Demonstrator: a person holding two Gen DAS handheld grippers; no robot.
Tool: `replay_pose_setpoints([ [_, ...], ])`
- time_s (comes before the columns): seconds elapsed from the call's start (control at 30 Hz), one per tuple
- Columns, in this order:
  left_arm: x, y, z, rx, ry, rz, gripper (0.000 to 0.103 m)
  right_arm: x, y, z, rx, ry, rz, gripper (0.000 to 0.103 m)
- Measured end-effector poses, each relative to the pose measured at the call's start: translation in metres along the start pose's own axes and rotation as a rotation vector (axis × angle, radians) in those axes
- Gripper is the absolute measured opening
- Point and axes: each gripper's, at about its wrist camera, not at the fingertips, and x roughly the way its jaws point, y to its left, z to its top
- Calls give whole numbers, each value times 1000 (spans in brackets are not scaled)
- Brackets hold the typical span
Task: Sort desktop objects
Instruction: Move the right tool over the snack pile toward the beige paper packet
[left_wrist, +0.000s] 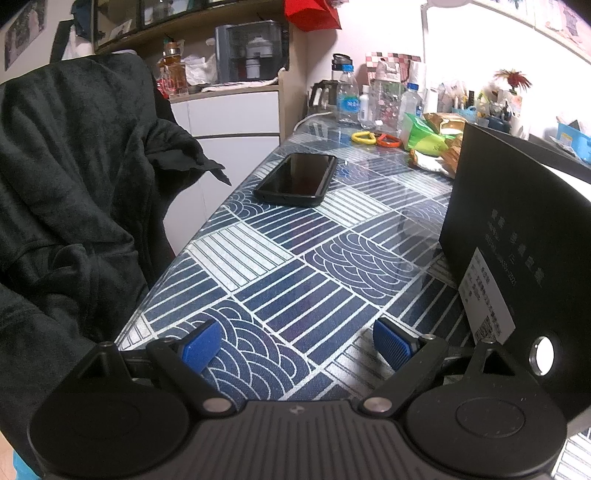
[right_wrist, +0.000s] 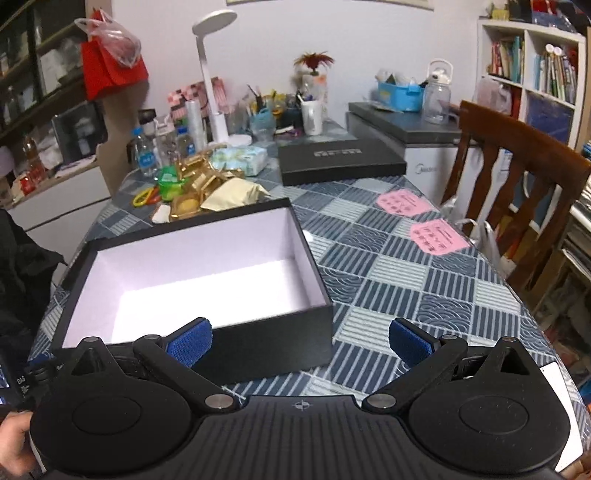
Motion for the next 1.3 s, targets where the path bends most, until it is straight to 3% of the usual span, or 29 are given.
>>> replay_pose_setpoints([
  [0.17, -8, 8, 8, -51, 100, 35, 103, 2, 6, 18, 0, -29, 14, 103],
  [0.27, -28, 21, 21, -102, 119, 54, 103, 2, 4, 31, 32, -38, 34, 103],
  [0.43, -93, 32, 61, -167, 16, 48, 103, 3, 5, 59, 57, -14, 135, 103],
  [0.63, -160, 4, 133, -62, -10, -146, 103, -3, 28, 104, 16, -28, 206, 103],
  [0.77, -198, -25, 168, 27, -52, -190, 103, -21, 48, 144, -50, -102, 225, 103],
  [0.9, -222, -47, 193, 34, -82, -251, 103, -37, 66, 180, -92, -156, 245, 103],
  [0.97, -229, -57, 204, 27, -81, -259, 103, -40, 72, 192, -103, -165, 240, 103],
  [1.1, -236, -80, 217, 72, -94, -202, 103, -35, 78, 206, -99, -162, 232, 103],
  [1.3, -245, -102, 230, 127, -99, -197, 103, -14, 87, 222, -148, -61, 166, 103],
])
